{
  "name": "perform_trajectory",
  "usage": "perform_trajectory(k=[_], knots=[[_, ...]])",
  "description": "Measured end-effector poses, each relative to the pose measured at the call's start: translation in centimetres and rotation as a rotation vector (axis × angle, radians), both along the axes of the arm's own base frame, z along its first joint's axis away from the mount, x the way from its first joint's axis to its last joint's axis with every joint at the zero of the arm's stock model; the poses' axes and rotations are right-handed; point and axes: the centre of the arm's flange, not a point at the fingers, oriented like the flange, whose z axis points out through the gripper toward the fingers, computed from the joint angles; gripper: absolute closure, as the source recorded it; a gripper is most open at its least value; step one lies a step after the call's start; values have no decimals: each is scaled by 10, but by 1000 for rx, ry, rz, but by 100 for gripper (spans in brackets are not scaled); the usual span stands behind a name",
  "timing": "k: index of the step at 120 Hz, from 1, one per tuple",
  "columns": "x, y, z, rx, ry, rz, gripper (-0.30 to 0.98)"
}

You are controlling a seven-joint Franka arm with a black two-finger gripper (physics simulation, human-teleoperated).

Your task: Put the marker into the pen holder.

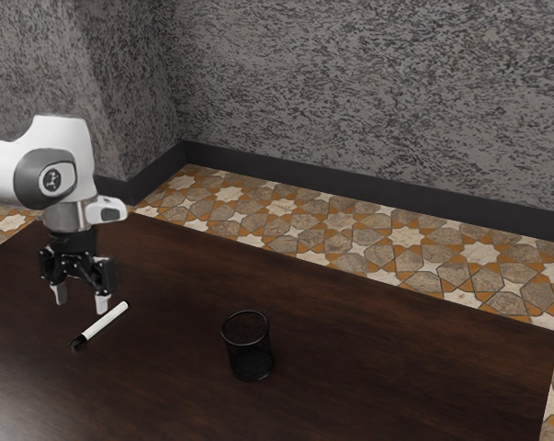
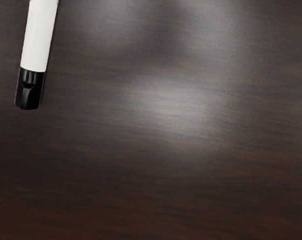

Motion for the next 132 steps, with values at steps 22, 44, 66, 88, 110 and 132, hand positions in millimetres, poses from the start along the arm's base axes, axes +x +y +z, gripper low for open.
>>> perform_trajectory(k=[22, 44, 66, 88, 110, 132], knots=[[-12, 28, -39, 24, -130, -39, 14], [-1, 28, -71, 49, -188, -179, 31], [-9, 38, -89, 45, -203, -242, 41], [-21, 60, -96, 41, -215, -225, 45], [-31, 90, -110, 52, -203, -190, 46], [-34, 107, -119, 66, -213, -174, 46]])
